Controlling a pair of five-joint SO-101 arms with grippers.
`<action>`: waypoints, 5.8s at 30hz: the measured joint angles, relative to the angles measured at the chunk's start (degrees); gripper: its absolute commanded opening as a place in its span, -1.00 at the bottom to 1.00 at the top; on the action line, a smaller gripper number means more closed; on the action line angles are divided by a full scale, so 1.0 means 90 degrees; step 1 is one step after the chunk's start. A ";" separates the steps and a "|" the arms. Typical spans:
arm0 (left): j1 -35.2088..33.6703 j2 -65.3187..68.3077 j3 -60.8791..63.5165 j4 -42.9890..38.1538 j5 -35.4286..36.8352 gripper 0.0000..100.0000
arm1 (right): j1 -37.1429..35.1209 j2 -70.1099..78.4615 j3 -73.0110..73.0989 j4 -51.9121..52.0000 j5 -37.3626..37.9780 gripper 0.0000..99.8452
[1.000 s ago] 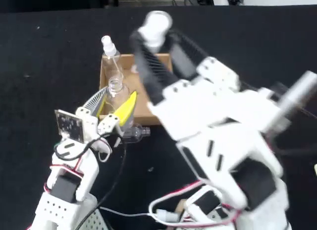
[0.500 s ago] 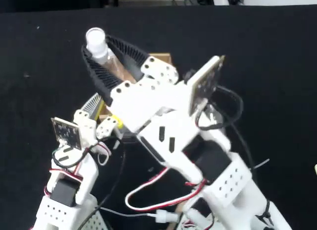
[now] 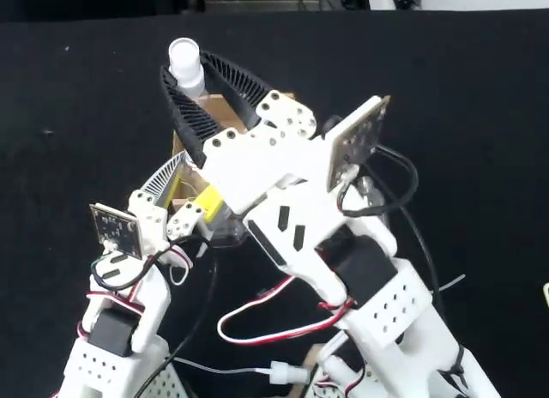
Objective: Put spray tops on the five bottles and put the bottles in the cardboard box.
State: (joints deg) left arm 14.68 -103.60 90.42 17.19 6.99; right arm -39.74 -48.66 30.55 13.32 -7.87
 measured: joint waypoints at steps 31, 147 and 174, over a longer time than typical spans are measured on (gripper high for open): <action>0.0000 0.0000 0.0000 0.0000 -0.0020 -0.93 | -0.0479 -0.0430 -0.0029 0.0703 0.0000 -0.97; -0.6867 1.3812 -0.2706 -1.1223 -0.1358 -0.94 | 0.2872 -0.0479 0.4337 0.1846 0.1211 -0.92; -0.7033 1.5101 -0.3018 -1.2308 -0.1368 -0.50 | 0.2872 -0.0479 0.4337 0.1846 0.1211 -0.92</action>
State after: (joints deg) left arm -48.62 32.31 63.25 -93.58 -5.32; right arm -13.89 -52.97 69.58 29.93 3.03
